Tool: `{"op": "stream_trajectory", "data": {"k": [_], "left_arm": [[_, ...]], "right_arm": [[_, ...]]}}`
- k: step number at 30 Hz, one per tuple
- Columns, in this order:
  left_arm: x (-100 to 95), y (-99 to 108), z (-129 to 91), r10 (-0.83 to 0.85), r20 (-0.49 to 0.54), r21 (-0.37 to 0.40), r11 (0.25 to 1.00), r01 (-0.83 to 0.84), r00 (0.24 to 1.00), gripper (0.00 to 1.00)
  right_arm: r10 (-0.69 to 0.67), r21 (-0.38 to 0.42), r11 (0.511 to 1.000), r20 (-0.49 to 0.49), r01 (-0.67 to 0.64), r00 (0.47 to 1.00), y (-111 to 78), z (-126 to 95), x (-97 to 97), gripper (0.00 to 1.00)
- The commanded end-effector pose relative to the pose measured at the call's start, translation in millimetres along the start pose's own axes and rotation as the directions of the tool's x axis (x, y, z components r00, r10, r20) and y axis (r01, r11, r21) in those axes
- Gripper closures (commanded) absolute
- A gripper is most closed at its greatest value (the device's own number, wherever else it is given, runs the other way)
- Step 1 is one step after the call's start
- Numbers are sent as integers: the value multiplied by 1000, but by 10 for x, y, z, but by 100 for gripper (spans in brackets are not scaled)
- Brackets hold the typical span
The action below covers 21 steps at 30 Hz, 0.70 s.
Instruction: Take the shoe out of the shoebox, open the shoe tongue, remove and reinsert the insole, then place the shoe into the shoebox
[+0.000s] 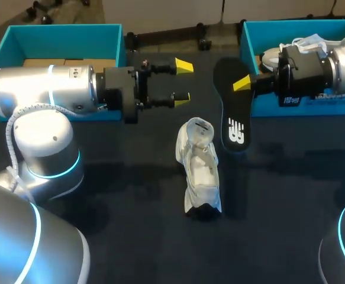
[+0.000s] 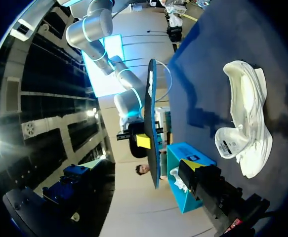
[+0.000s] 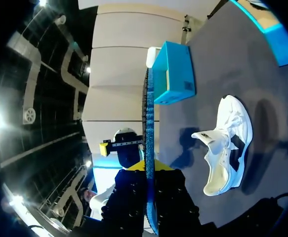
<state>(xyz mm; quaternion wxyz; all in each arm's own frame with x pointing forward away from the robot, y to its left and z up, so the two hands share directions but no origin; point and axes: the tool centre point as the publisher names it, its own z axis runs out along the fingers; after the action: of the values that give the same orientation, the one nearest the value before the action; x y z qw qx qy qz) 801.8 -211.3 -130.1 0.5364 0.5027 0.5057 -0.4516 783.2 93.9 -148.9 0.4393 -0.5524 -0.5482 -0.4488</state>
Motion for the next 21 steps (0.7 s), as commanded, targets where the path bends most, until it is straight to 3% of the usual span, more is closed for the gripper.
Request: {"op": "stream_trajectory", "data": {"k": [1,9,21], "left_arm": [[142,57,31,4,11,6,1000,-4,1000,0],[234,126,69,-19,33,-18,1000,20,999,0],[268,102,249,-39,56,8,999,38,998,0]], "right_arm": [[3,-10,1000,1,-3,1000,-14,163,14,100],[5,-4,1000,-14,-5,1000,-77,409,45,100],[15,4,1000,-15,-15,1000,-168,647,42,100]]}}
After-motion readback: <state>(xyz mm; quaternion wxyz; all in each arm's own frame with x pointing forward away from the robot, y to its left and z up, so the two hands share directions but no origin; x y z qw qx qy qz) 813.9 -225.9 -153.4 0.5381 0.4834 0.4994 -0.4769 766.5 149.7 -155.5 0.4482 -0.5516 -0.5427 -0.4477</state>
